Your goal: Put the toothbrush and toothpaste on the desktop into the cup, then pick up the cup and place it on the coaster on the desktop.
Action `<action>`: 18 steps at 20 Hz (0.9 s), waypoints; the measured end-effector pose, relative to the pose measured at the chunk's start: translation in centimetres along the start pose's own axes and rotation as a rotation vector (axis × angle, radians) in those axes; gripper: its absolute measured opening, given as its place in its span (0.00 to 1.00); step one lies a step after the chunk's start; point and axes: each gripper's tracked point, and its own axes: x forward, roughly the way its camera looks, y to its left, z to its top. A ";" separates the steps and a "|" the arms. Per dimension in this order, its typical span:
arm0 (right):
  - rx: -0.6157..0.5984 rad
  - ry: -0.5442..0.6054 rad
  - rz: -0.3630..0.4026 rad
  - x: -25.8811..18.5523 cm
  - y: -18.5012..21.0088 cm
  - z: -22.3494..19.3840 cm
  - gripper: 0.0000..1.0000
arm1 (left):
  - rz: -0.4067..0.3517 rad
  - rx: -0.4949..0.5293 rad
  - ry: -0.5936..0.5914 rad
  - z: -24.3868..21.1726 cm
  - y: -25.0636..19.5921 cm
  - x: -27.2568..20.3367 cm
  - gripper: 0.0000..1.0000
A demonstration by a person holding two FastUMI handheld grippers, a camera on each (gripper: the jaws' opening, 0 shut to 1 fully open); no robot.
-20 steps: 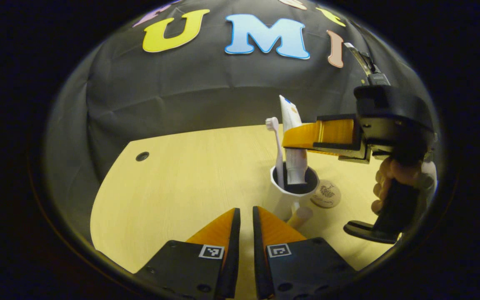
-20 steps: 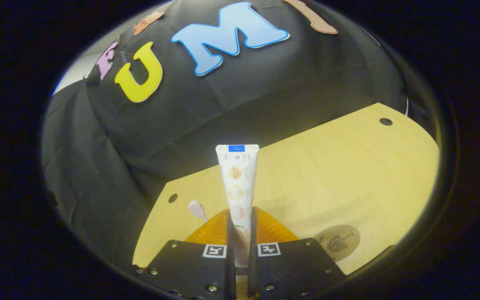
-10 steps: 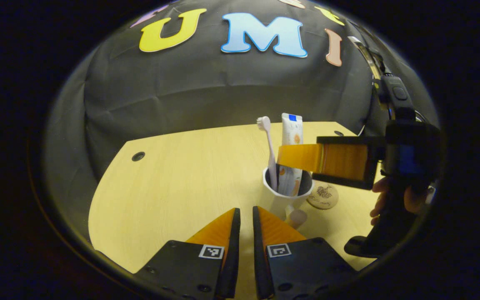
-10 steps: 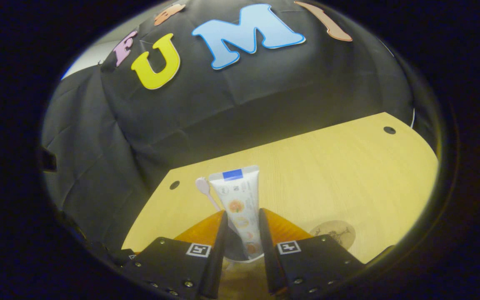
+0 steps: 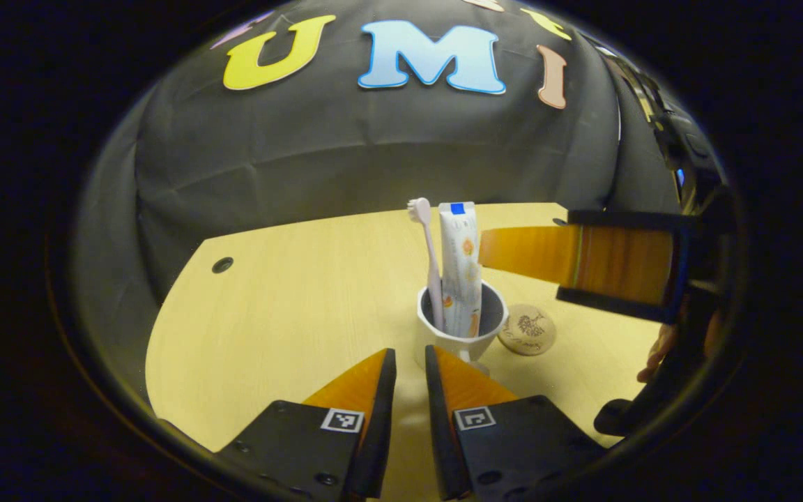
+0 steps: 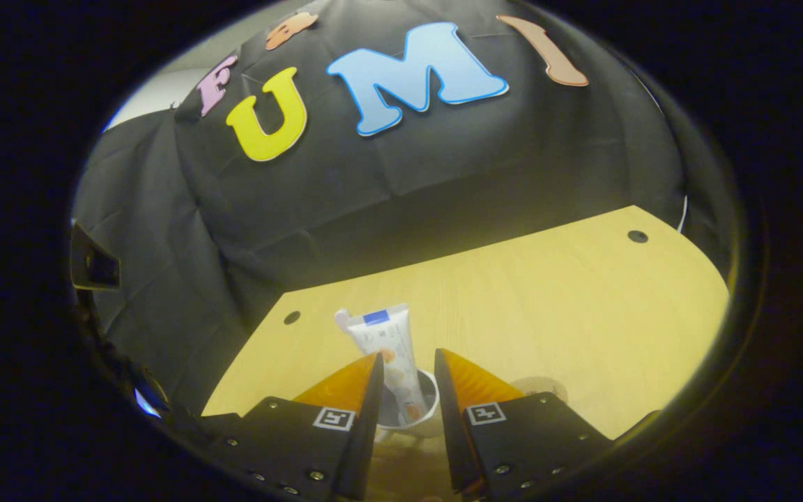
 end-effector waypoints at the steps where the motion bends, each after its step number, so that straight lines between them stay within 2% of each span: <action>1: 0.004 -0.009 -0.015 -0.3 -0.7 0.4 0.44 | 0.002 0.004 -0.001 0.3 -0.2 -0.1 0.36; 2: 0.005 -0.017 -0.026 -0.6 -1.4 0.8 0.44 | -0.004 0.004 0.001 0.5 -0.4 -0.2 0.43; 3: 0.006 -0.020 -0.040 -0.8 -2.1 1.1 0.44 | -0.014 -0.001 -0.004 0.8 -0.9 -0.4 0.43; 4: 0.007 -0.021 -0.052 -1.1 -2.9 1.3 0.44 | -0.022 -0.006 -0.006 1.2 -1.3 -0.5 0.37; 5: 0.009 -0.021 -0.064 -1.5 -3.6 1.2 0.44 | -0.032 -0.011 -0.006 1.6 -1.8 -0.5 0.43; 6: 0.010 -0.016 -0.077 -1.8 -4.4 1.1 0.44 | -0.043 -0.016 -0.001 1.8 -2.4 -0.7 0.34; 7: 0.013 -0.010 -0.089 -2.1 -5.0 0.9 0.44 | -0.046 -0.018 0.006 1.9 -2.7 -0.5 0.51; 9: 0.022 0.004 -0.108 -2.6 -6.1 0.4 0.44 | -0.042 -0.018 0.043 1.6 -3.2 -0.2 0.51; 10: 0.026 0.008 -0.115 -2.9 -6.6 0.2 0.44 | -0.038 -0.022 0.073 1.0 -3.3 0.0 0.42; 11: 0.029 0.012 -0.121 -3.2 -6.9 0.0 0.44 | -0.037 -0.030 0.101 0.5 -3.4 0.1 0.42; 12: 0.033 0.016 -0.127 -3.4 -7.2 -0.2 0.44 | -0.035 -0.033 0.100 0.8 -3.3 0.2 0.58; 14: 0.042 0.025 -0.136 -3.7 -8.0 -0.6 0.44 | -0.025 -0.027 0.138 0.8 -3.4 0.6 0.50; 15: 0.049 0.027 -0.141 -4.0 -8.4 -0.7 0.44 | -0.023 -0.027 0.141 1.0 -3.7 0.5 0.50; 16: 0.056 0.029 -0.147 -4.2 -8.8 -0.7 0.44 | -0.039 -0.028 0.147 1.2 -4.2 0.4 0.63; 17: 0.062 0.031 -0.155 -4.2 -9.2 -0.8 0.44 | -0.043 -0.024 0.164 1.0 -4.7 0.3 0.69; 18: 0.070 0.032 -0.162 -4.3 -9.6 -0.9 0.44 | -0.042 -0.018 0.183 0.7 -4.7 0.3 0.68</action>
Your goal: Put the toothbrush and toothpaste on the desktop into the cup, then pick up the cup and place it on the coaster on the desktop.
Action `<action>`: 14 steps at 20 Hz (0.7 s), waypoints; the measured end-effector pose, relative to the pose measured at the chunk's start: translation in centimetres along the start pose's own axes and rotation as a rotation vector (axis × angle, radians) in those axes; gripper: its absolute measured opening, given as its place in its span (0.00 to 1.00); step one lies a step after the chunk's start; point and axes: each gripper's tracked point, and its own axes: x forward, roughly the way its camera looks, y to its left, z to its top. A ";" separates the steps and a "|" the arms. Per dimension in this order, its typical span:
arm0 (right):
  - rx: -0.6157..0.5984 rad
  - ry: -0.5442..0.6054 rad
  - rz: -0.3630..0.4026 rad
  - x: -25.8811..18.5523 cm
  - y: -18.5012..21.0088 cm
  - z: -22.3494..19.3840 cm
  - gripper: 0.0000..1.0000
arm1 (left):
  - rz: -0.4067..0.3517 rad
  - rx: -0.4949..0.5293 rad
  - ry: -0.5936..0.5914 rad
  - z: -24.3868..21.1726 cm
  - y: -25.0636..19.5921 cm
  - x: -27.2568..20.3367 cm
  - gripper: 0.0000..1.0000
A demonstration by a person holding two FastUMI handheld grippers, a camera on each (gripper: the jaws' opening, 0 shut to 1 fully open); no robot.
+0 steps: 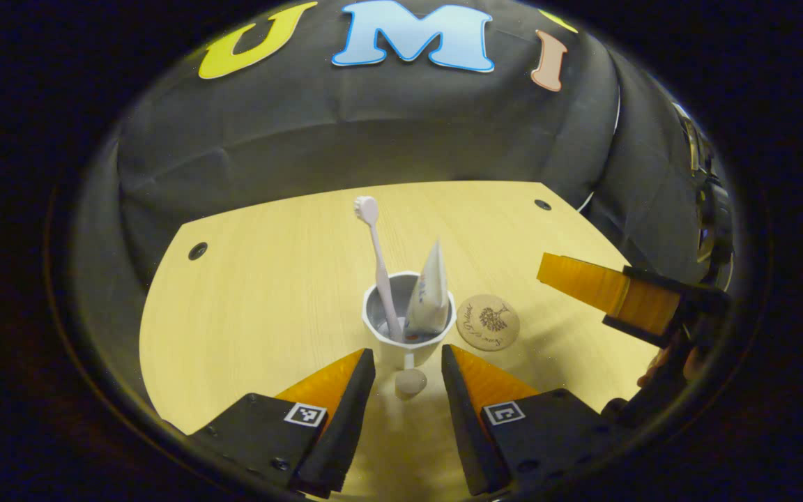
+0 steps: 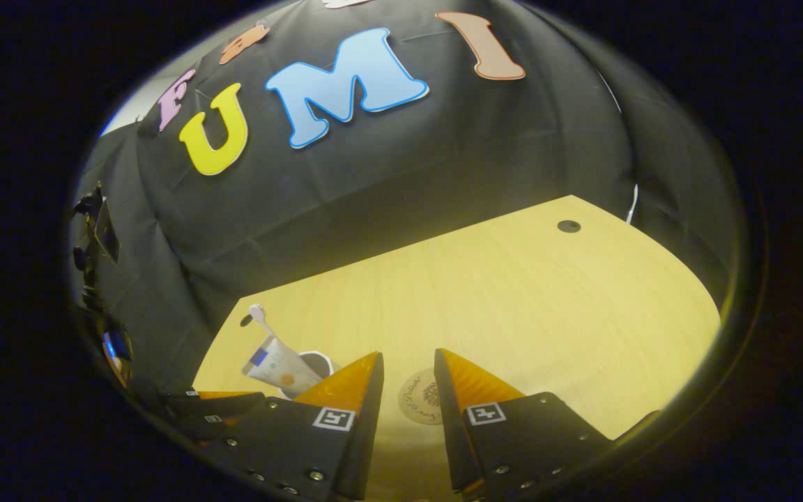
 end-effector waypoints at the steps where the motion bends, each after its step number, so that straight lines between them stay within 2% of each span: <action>1: 0.008 0.002 -0.006 -0.1 -0.4 0.1 0.44 | 0.000 0.002 0.028 -0.5 0.0 0.1 0.71; 2: 0.016 0.002 -0.010 -0.1 -0.7 0.1 0.44 | -0.001 -0.002 0.063 -1.2 -0.1 0.3 0.65; 3: 0.023 0.003 -0.013 -0.2 -1.1 0.2 0.44 | -0.002 -0.012 0.094 -1.6 -0.1 0.5 0.68; 4: 0.029 0.003 -0.017 -0.3 -1.4 0.3 0.44 | -0.004 -0.030 0.118 -1.9 -0.2 0.8 0.65; 5: 0.033 0.004 -0.021 -0.4 -1.7 0.3 0.44 | -0.004 -0.047 0.143 -2.3 -0.1 0.9 0.71; 8: 0.048 0.011 -0.035 -0.5 -2.7 0.1 0.44 | 0.002 -0.071 0.208 -2.9 0.4 1.5 0.67; 9: 0.054 0.014 -0.041 -0.5 -3.1 0.1 0.44 | 0.002 -0.068 0.224 -2.9 0.7 1.8 0.70; 14: 0.090 0.029 -0.072 -0.4 -4.9 -0.3 0.44 | -0.003 -0.023 0.305 -3.1 1.0 3.5 0.67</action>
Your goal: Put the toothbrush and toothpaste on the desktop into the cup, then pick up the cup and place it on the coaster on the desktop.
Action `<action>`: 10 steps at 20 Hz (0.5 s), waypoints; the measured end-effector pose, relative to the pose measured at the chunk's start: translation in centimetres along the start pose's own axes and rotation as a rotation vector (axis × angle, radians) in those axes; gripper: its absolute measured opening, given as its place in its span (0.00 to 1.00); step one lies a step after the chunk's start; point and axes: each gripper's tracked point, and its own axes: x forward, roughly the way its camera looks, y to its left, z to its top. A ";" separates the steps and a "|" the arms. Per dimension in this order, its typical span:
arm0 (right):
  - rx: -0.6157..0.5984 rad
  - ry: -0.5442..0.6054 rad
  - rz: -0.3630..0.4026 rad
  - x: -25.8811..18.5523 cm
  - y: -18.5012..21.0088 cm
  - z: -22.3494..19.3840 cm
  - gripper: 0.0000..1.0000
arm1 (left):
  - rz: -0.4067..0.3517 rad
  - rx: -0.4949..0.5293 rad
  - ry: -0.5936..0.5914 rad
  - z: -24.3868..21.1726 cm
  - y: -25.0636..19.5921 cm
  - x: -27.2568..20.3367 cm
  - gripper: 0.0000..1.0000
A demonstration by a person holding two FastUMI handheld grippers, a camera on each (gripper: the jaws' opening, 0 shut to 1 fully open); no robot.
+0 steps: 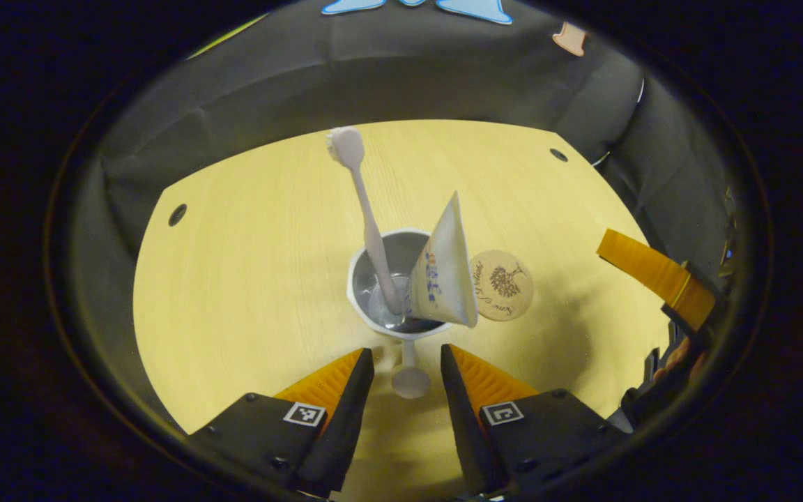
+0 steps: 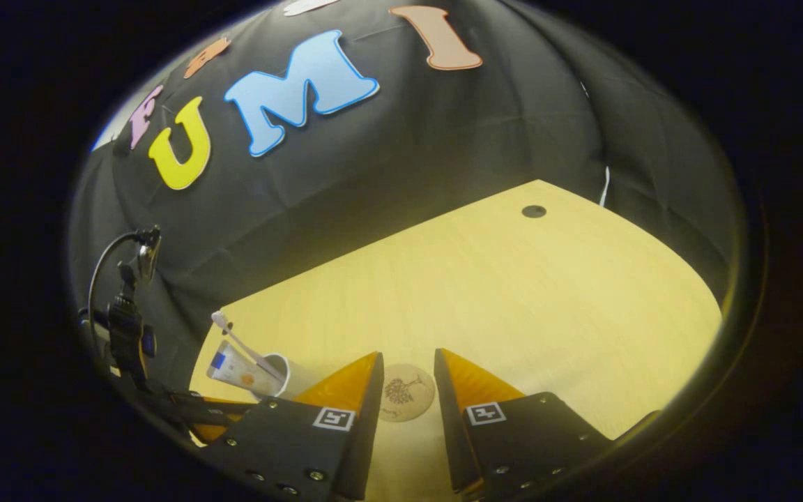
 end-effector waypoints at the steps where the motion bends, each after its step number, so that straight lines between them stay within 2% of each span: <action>1: 0.008 0.002 -0.006 0.1 -0.3 0.0 0.43 | -0.010 0.004 0.016 -0.2 -0.2 0.5 0.67; 6: 0.020 0.013 -0.036 0.1 -1.8 -0.2 0.44 | 0.001 0.000 0.053 -0.2 0.2 2.5 0.67; 8: 0.026 0.021 -0.044 0.0 -2.1 -0.4 0.43 | 0.006 -0.016 0.066 -0.3 0.5 2.7 0.41; 10: 0.029 0.028 -0.046 0.1 -2.2 -0.6 0.44 | 0.001 -0.003 0.070 0.0 0.7 2.3 0.35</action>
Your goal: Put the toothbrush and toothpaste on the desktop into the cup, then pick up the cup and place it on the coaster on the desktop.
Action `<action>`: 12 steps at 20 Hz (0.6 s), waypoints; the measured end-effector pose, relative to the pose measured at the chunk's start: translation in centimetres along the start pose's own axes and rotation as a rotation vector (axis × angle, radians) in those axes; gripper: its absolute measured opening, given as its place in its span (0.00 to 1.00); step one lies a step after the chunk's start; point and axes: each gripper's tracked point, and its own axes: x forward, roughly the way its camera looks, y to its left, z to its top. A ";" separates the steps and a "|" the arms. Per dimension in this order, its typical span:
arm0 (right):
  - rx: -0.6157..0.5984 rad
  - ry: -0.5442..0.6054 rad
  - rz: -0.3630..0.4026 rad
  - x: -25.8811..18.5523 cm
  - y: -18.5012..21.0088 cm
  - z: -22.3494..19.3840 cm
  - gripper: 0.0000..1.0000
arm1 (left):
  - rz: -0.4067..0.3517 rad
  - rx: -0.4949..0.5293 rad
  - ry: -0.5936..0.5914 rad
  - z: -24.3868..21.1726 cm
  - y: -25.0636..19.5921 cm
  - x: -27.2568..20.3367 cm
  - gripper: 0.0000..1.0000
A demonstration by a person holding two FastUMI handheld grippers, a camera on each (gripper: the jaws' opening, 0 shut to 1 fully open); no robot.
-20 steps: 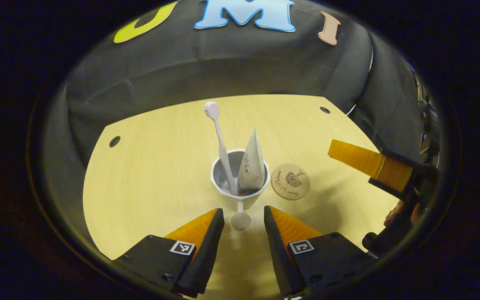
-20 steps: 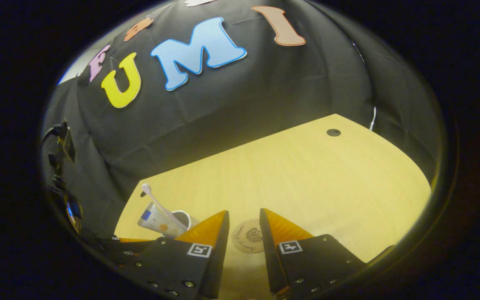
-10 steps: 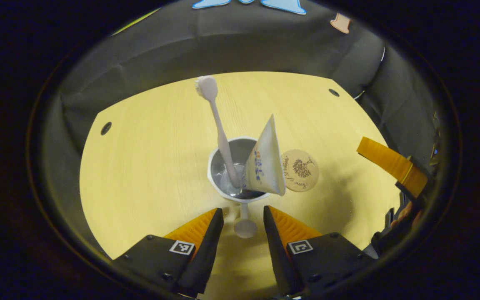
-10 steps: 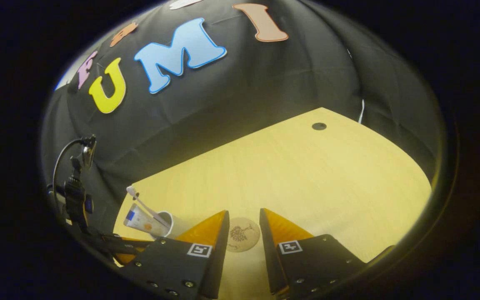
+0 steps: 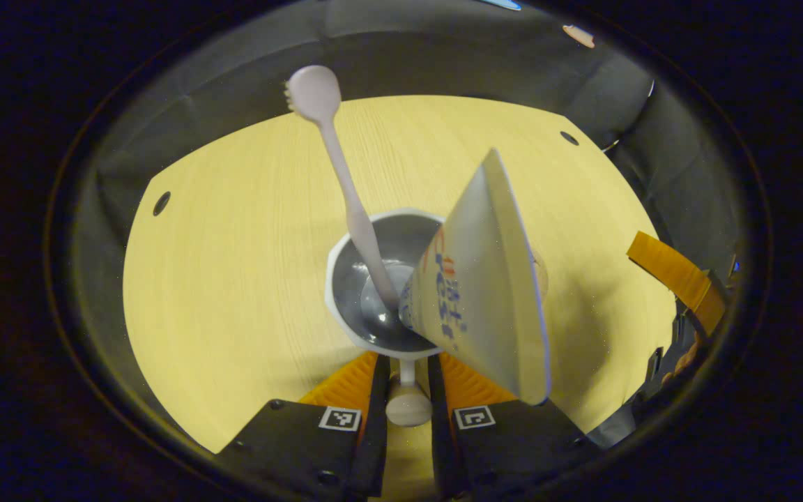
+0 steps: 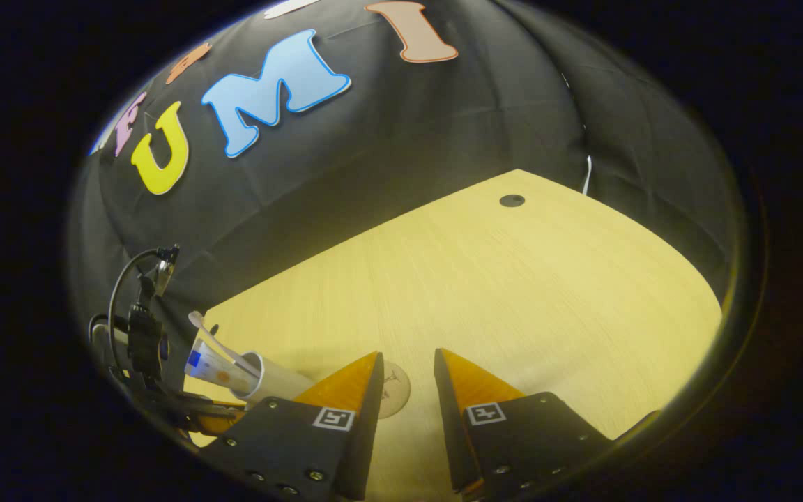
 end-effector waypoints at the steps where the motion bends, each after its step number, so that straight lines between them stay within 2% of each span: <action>1: 0.000 0.003 0.000 0.0 0.1 0.0 0.43 | 0.000 0.003 0.006 -0.3 -0.2 0.2 0.35; 3: 0.000 0.008 0.001 0.0 0.2 -0.1 0.44 | -0.005 0.003 -0.009 0.0 -0.4 0.1 0.31; 4: -0.001 0.009 0.001 0.0 0.3 -0.2 0.44 | -0.007 0.003 -0.012 0.0 -0.4 -0.1 0.24; 5: -0.002 0.011 0.001 0.0 0.4 -0.2 0.44 | -0.009 0.003 -0.020 0.1 -0.4 0.0 0.31; 9: -0.004 0.015 -0.003 0.0 0.4 -0.3 0.44 | -0.024 -0.005 -0.057 0.6 -0.7 -0.3 0.30; 12: 0.000 0.015 -0.007 -0.2 0.3 -0.4 0.44 | -0.002 0.044 -0.112 1.9 -0.9 -1.3 0.31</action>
